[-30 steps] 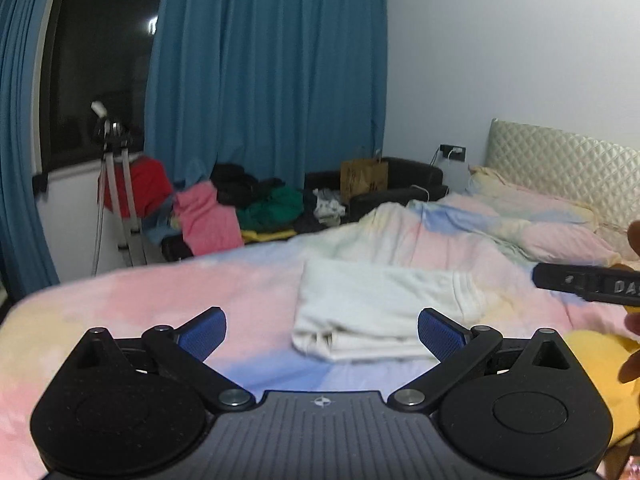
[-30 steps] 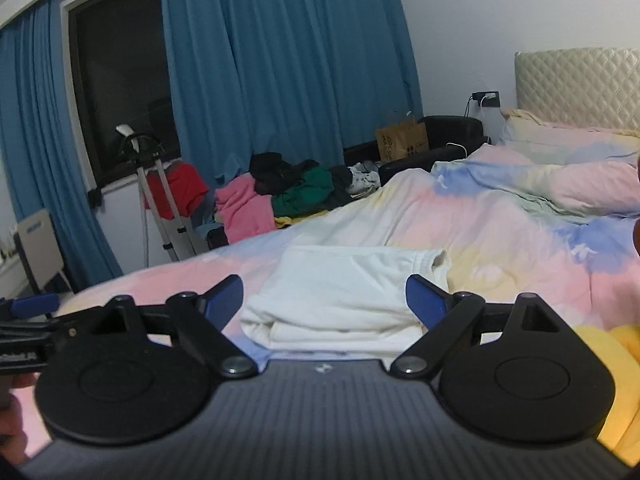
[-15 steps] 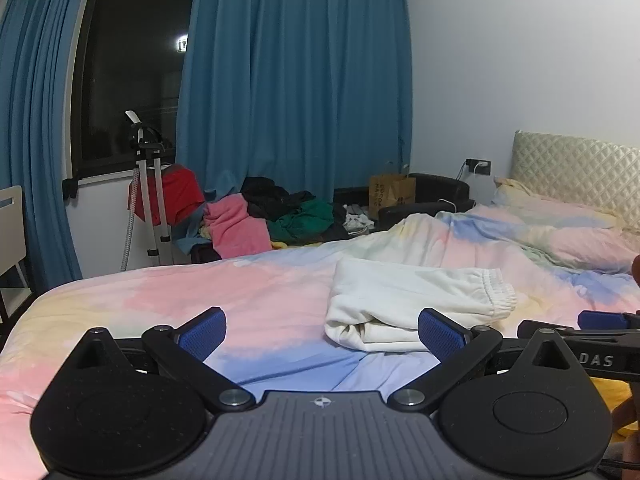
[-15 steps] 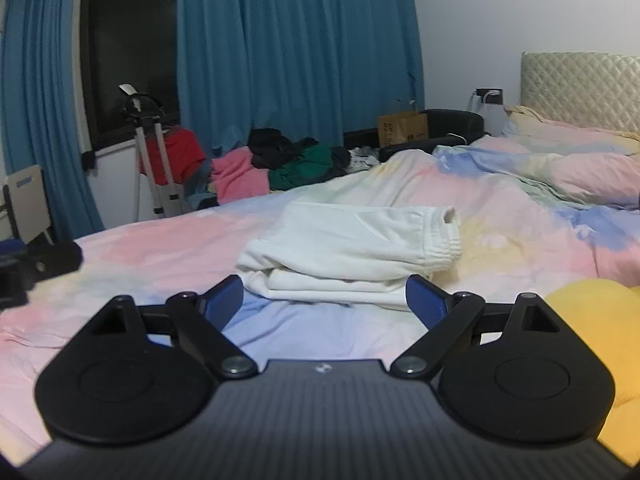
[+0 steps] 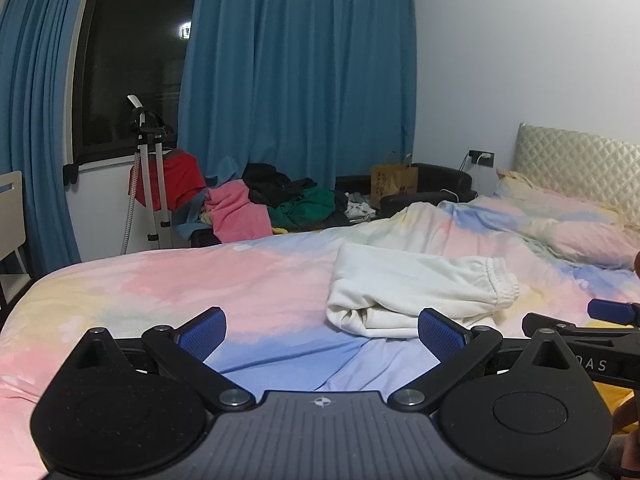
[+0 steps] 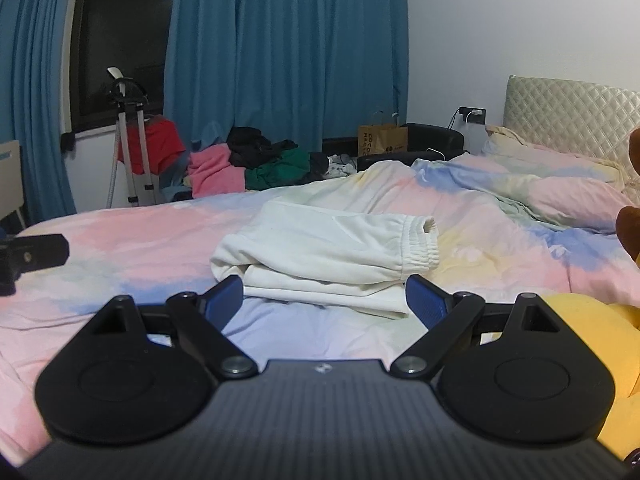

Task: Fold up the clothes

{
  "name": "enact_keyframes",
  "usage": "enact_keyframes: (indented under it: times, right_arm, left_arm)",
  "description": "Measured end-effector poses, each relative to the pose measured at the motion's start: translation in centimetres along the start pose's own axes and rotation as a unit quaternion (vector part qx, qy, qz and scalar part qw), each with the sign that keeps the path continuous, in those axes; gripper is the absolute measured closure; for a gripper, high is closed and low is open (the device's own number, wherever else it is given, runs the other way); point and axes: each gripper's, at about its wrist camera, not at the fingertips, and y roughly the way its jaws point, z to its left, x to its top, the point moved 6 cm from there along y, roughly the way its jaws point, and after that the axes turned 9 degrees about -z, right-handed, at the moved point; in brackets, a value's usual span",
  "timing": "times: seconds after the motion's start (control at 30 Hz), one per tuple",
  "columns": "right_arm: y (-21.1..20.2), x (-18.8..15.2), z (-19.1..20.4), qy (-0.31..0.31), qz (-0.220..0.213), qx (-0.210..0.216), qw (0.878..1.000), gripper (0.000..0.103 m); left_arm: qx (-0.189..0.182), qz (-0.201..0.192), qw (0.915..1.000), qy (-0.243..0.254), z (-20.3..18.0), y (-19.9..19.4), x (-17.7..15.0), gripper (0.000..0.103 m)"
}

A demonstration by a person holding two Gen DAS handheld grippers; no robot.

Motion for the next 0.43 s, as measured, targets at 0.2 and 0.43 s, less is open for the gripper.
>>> enact_keyframes:
  times: [0.2, 0.43]
  right_arm:
    - [-0.02, 0.09, -0.60, 0.017, 0.004, 0.003, 1.000, 0.013]
    - [-0.02, 0.07, -0.88, 0.033, 0.010, 0.004, 0.999, 0.013]
  left_arm:
    - [-0.001, 0.005, 1.0000, 0.002, -0.10, 0.03, -0.26, 0.000]
    - [-0.002, 0.009, 0.9999, 0.006, -0.19, -0.08, -0.41, 0.000]
